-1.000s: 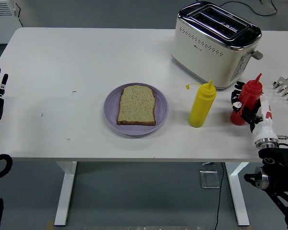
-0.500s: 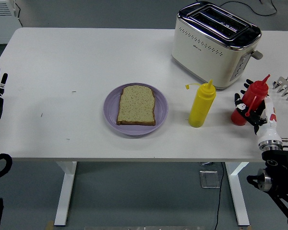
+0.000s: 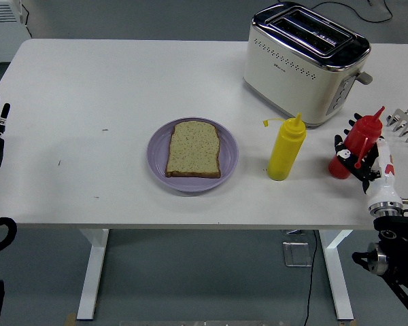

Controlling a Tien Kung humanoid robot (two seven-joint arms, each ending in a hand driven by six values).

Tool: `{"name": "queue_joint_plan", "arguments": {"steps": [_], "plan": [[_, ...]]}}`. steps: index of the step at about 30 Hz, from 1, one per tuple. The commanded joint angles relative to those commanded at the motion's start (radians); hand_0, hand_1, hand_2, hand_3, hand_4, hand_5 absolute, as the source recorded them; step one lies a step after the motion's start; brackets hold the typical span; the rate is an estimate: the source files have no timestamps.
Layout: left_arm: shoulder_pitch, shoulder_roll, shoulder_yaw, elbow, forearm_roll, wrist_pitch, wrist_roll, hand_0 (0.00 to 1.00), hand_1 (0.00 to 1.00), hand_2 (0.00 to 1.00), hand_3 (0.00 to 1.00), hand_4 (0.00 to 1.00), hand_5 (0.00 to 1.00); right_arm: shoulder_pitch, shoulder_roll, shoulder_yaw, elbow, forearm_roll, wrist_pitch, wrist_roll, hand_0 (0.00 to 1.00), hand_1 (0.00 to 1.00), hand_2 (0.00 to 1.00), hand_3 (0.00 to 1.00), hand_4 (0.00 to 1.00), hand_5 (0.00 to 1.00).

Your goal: Pick up the cup,pour liquid into bread,place the cup on the desk

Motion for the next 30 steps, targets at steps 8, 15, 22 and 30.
{"name": "queue_joint_plan", "arguments": {"steps": [8,15,22,30], "plan": [[-0.001,0.000,-0.001,0.000,0.000,0.000,0.000,0.783,0.742,0.741,0.702,0.513,0.996,-0.015,-0.005,0.001,0.013,-0.022,-0.004,-0.002,0.884,0.809,0.884,0.938,0.685,0.138],[-0.001,0.000,-0.001,0.000,0.001,0.000,0.000,0.783,0.741,0.741,0.702,0.515,0.998,-0.039,-0.012,0.020,0.027,-0.048,0.009,-0.017,0.934,0.856,0.961,0.998,0.713,0.119],[-0.001,0.001,0.002,0.000,0.001,0.000,0.000,0.783,0.739,0.740,0.702,0.515,0.998,-0.085,-0.024,0.049,0.055,-0.062,0.036,-0.030,0.962,0.884,0.998,0.998,0.725,0.110],[0.002,0.000,0.006,0.000,0.002,0.000,-0.001,0.778,0.737,0.739,0.702,0.515,0.998,-0.149,-0.040,0.094,0.113,-0.081,0.056,-0.023,0.976,0.890,0.998,0.998,0.732,0.101]]}}
